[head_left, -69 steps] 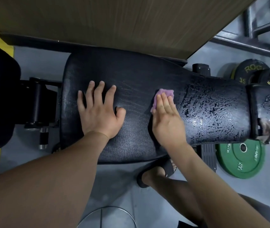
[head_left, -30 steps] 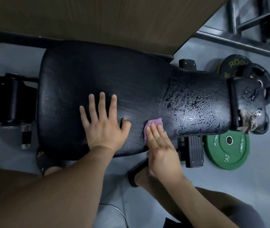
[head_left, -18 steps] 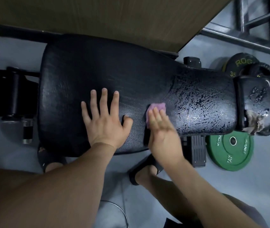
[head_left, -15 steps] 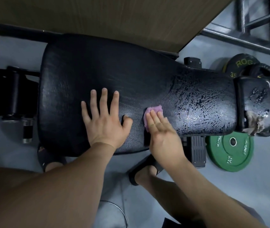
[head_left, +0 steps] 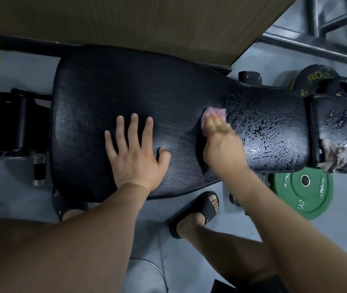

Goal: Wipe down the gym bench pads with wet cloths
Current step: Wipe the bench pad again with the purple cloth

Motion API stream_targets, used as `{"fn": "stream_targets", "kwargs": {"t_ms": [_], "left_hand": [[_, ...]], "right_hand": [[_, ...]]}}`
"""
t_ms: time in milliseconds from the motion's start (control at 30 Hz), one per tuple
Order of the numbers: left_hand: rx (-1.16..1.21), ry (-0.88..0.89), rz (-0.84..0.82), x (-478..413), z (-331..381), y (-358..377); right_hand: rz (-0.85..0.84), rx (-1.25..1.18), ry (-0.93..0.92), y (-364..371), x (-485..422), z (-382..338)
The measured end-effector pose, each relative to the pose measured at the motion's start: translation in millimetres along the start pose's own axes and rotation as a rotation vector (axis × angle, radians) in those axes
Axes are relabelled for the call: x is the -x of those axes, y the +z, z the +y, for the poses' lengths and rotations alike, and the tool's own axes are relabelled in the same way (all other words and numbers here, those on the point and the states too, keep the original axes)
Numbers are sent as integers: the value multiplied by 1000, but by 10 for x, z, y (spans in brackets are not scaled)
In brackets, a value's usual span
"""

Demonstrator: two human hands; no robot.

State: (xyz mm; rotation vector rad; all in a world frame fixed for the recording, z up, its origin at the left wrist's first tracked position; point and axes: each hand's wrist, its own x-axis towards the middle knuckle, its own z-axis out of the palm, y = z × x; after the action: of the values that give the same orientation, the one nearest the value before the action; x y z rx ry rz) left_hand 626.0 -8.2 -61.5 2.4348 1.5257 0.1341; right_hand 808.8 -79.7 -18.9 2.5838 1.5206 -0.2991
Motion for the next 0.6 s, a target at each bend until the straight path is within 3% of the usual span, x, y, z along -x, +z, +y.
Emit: {"fn": "stream_targets", "kwargs": {"t_ms": [133,300,433,500,600], "left_hand": [[-3,5,3,9,-2,-7],[-8,1,4,-7,-6,-8],[-9,0,6,-3,6,-11],[-8,-1,-1,2,14,-8],[-11,-6,3,2,21,-6]], "right_hand": [[65,-39,118,-47,-215,26],[-33,-30,-34,36,324,-304],[71,-80,35,63,-178,-127],[31,-106,118,-49,-479,-134],[-7,-149,7,-79,-557,-356]]}}
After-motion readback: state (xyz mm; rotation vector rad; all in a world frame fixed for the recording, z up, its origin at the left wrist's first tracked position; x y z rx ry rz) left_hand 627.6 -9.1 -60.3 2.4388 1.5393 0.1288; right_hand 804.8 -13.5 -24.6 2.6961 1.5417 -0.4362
